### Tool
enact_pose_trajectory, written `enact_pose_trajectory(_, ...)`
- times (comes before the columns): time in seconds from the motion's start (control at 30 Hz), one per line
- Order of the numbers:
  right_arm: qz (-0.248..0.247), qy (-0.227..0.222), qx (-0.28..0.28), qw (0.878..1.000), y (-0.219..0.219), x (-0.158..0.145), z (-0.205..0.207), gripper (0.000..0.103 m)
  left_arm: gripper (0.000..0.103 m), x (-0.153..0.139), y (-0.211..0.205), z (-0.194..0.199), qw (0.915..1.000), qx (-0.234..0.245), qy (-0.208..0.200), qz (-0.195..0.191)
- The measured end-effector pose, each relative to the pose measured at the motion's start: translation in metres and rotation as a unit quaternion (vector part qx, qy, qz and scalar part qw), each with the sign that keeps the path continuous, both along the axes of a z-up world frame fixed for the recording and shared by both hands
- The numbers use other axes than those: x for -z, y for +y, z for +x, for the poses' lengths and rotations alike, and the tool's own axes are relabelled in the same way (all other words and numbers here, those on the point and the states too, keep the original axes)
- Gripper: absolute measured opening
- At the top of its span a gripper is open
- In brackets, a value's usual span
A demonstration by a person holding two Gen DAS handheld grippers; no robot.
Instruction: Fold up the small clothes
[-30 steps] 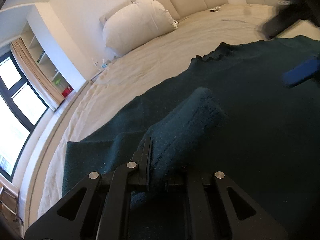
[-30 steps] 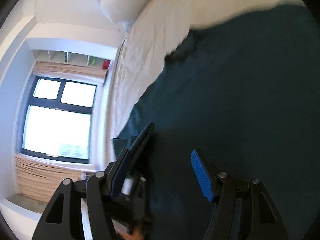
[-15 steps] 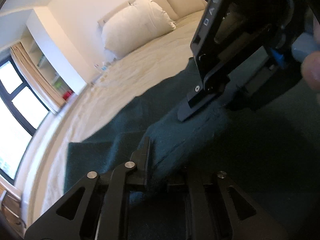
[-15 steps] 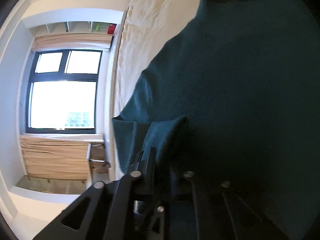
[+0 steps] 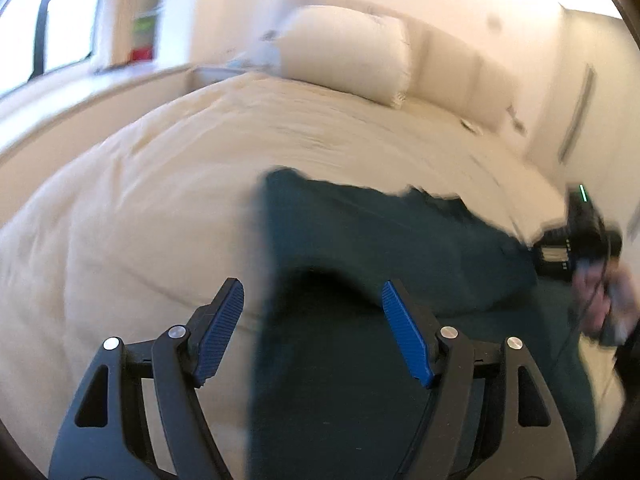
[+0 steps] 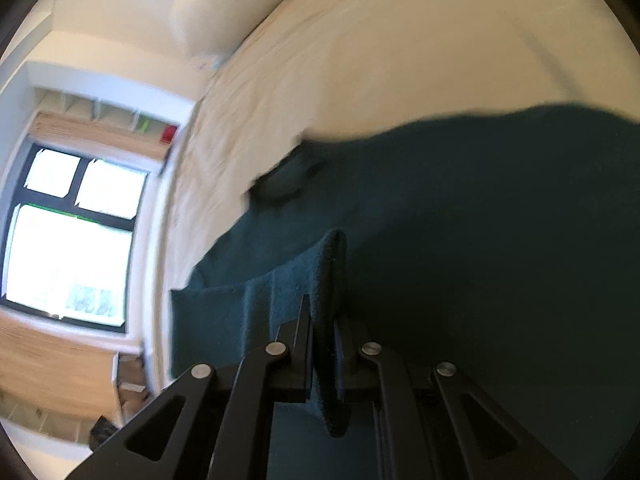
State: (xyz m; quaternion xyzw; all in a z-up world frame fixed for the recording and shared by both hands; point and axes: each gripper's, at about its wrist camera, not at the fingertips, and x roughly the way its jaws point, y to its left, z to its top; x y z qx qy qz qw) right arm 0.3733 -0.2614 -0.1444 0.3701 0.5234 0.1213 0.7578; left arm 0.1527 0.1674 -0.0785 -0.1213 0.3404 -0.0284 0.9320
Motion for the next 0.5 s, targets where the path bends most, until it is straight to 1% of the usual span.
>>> enact_pose_trajectory(0.1, -0.013, 0.002, 0.019, 1.0, -0.017, 0.003, -0.002, 0.009, 0.071, 0.001, 0.032, 0.005, 0.9982, -0.046, 0.006, -0.036)
enact_pose_trajectory(0.2, -0.027, 0.003, 0.02, 0.999, -0.021, 0.004, -0.004, 0.009, 0.07, -0.001, 0.052, 0.011, 0.9956, -0.066, 0.012, -0.066)
enact_pose_trajectory(0.27, -0.034, 0.006, 0.018, 0.999, -0.026, 0.003, -0.007, 0.009, 0.07, -0.006, 0.06, 0.014, 0.9945, -0.073, 0.007, -0.075)
enact_pose_trajectory(0.33, -0.039, 0.009, 0.017, 0.999, -0.038, 0.01, -0.012, 0.009, 0.07, -0.012, 0.062, 0.019, 0.9941, -0.071, 0.002, -0.081)
enact_pose_trajectory(0.37, -0.041, 0.012, 0.017, 0.999, -0.039, 0.011, -0.014, 0.009, 0.07, -0.015, 0.06, 0.024, 0.9946, -0.064, 0.003, -0.082)
enact_pose_trajectory(0.4, -0.043, 0.012, 0.018, 0.999, -0.039, 0.012, -0.016, 0.009, 0.066, -0.018, 0.057, 0.03, 0.9953, -0.054, 0.003, -0.081)
enact_pose_trajectory(0.43, -0.044, 0.011, 0.018, 0.999, -0.039, 0.011, -0.017, 0.009, 0.065, -0.02, 0.053, 0.038, 0.9959, -0.045, 0.001, -0.079)
enact_pose_trajectory(0.5, -0.048, 0.008, 0.016, 0.999, -0.038, 0.01, -0.022, 0.009, 0.064, -0.021, 0.041, 0.056, 0.997, -0.027, 0.004, -0.072)
